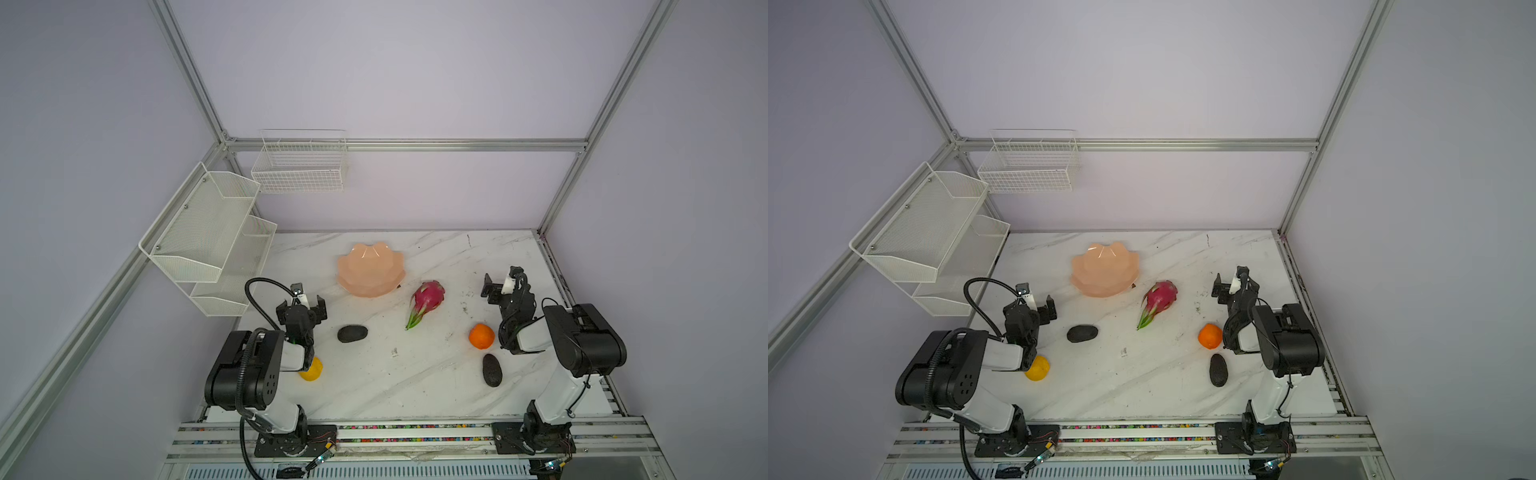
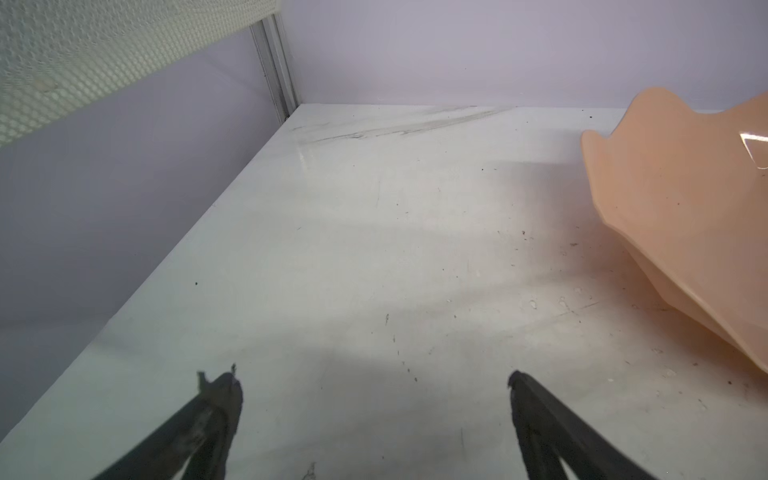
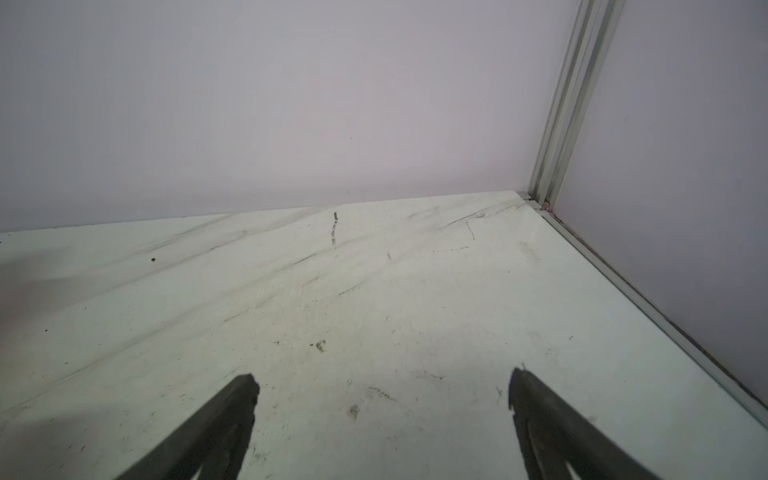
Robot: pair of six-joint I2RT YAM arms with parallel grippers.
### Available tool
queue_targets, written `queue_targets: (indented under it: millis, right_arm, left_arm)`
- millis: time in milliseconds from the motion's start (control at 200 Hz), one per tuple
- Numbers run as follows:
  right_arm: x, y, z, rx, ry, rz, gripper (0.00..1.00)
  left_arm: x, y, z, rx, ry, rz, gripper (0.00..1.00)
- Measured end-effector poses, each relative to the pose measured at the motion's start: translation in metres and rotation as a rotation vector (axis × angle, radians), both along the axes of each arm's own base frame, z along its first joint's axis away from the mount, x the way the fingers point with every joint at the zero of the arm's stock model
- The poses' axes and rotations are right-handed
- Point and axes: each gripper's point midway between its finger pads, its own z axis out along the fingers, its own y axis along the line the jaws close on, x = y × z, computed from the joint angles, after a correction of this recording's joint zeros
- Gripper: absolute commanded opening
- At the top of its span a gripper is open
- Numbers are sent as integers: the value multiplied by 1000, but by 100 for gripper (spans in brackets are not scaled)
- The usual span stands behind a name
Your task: Place and organize the fake fruits in the fruit bowl
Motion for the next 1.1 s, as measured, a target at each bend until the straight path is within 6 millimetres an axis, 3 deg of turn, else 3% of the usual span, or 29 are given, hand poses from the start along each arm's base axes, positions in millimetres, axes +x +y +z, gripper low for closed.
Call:
queue_targets:
  millis: [745, 840, 905, 985, 1040, 1100]
  right_arm:
    - [0, 1, 0, -3, -1, -1, 97]
    - [-5, -2, 3, -5, -6, -23, 97]
    - [-16, -3, 19, -6, -18, -45, 97]
    - [-24, 7, 69, 30, -91, -36, 97]
    - [-28, 19, 111, 68, -155, 0, 97]
    - [-36, 38, 152, 116, -227, 70, 97]
  left_arm:
    - [0, 0, 0, 0, -1, 0, 100]
    - [0, 0, 7, 1, -14, 0, 100]
    - [-2, -1, 26, 5, -55, -3, 100]
    - [-8, -12, 67, 22, -146, -25, 100]
    - [-15, -34, 95, 31, -200, -75, 100]
    - [-24, -75, 119, 26, -239, -180, 100]
